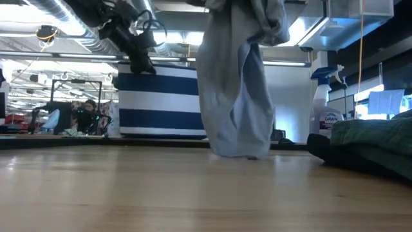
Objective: Fold Laundry from Bin
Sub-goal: Fold the gray shirt
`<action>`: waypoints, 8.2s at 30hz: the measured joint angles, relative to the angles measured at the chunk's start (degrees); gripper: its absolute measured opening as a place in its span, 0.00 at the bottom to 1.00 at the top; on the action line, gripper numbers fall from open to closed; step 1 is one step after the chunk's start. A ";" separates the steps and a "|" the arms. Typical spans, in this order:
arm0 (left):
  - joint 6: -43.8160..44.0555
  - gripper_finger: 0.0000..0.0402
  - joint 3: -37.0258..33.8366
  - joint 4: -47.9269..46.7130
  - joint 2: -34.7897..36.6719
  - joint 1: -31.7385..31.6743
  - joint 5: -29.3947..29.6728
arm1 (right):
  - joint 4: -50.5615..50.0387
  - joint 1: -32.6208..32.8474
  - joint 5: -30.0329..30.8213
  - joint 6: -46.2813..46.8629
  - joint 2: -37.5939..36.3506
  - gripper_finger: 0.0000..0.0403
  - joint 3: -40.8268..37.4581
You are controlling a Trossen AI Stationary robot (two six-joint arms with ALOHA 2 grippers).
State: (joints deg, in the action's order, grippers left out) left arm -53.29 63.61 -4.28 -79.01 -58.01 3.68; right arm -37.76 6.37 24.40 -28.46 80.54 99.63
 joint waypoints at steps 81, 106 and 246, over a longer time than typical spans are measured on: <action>54.01 0.45 -25.40 -4.06 21.38 78.76 30.80 | 42.59 -2.19 -15.10 40.13 18.04 0.70 -36.47; 65.38 0.44 -25.77 -4.12 -0.65 73.01 9.34 | 47.20 -9.20 -27.71 41.63 27.05 0.51 -36.52; 36.73 0.00 16.02 -50.67 16.67 76.57 26.81 | 32.62 -12.85 -23.80 21.69 27.97 0.63 -31.15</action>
State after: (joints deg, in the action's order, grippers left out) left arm -16.57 79.64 -54.95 -62.35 18.57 30.48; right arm -5.14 -6.48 0.61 -6.76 108.52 68.49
